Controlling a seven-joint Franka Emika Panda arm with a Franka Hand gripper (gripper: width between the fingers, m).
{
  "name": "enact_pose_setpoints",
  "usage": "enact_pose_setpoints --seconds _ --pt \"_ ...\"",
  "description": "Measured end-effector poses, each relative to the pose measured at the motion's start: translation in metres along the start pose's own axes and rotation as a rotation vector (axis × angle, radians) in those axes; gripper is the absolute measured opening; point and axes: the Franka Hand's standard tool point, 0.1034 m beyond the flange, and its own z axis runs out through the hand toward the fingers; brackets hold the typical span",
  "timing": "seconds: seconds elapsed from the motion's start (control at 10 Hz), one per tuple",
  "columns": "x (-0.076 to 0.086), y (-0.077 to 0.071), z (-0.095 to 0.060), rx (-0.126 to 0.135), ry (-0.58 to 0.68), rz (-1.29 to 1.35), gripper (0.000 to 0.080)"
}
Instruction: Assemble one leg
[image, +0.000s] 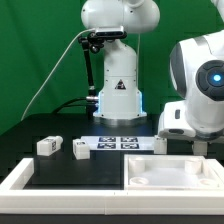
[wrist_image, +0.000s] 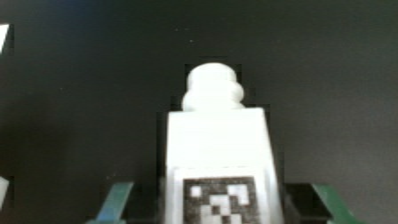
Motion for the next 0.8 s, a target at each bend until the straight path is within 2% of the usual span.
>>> enact_pose_setpoints --seconds 0.1,0.2,0.4,0.6,0.8 --pt "-0.004 0.009 -0.009 -0.001 -0.012 -0.016 0.0288" --pt "-0.012 0.015 -0.026 -0.011 -0.017 -0.021 0.0288" --pt "-0.024 0.019 -0.059 -0.016 0.005 -0.048 0.0288" --pt "-0.023 0.021 -0.086 -0.009 0.077 -0.104 0.0288" --pt "-0.022 0.021 -0.080 -0.012 0.067 -0.099 0.0289"
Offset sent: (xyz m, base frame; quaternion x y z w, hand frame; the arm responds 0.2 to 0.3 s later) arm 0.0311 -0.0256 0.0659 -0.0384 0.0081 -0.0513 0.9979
